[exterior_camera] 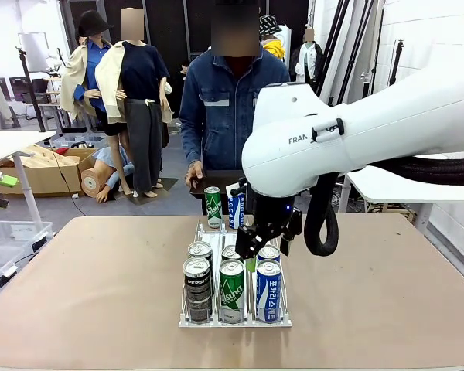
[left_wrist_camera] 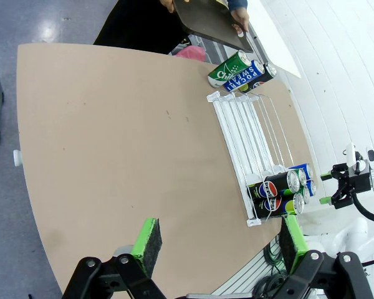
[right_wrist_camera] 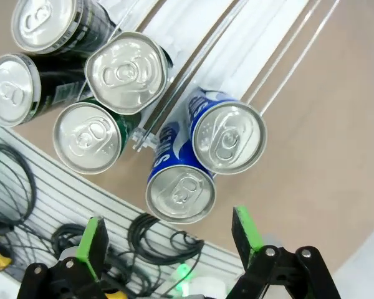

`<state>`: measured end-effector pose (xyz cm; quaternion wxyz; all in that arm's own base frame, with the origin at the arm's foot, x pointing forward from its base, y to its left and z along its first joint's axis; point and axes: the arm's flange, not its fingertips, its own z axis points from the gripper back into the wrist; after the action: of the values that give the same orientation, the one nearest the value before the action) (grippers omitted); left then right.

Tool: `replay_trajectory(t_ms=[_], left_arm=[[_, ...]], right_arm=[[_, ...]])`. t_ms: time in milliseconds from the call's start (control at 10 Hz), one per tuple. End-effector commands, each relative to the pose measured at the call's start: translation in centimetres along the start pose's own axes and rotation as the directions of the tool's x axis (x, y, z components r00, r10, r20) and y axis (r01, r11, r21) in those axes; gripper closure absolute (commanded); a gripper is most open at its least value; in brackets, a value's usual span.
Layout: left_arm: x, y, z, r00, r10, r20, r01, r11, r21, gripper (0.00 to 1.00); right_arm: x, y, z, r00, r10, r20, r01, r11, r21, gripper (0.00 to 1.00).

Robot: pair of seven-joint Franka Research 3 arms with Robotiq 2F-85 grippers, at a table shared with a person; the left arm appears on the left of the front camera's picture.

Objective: Retrieve and hand over the desired beverage to the person.
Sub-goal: Pick up a can of the same type that the person held from the Automatic Can Dispenser.

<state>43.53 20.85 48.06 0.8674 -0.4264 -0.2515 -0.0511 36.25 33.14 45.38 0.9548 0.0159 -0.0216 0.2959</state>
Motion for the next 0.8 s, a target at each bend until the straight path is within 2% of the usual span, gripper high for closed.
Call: replay_trajectory(t_ms=[0, 400, 700], left_arm=[[-0.1, -0.1, 0.2, 1.000, -0.003, 0.003, 0.003, 1.000, -0.003, 0.00], [-0.1, -0.1, 0.2, 1.000, -0.003, 0.003, 0.003, 1.000, -0.003, 0.00], [-0.1, -0.1, 0.2, 1.000, -0.003, 0.003, 0.003, 1.000, -0.003, 0.00]], right_arm=[[-0.3, 0.3, -1.0, 0.995, -0.099, -0.004, 0.099, 0.995, -0.008, 0.00], [-2.1, 0.6, -2.5, 0.977, -0.209, 0.050, 0.209, 0.978, -0.007, 0.00], [-1.4, 0.1, -3.0, 0.959, -0.274, 0.071, 0.274, 0.962, 0.013, 0.00]])
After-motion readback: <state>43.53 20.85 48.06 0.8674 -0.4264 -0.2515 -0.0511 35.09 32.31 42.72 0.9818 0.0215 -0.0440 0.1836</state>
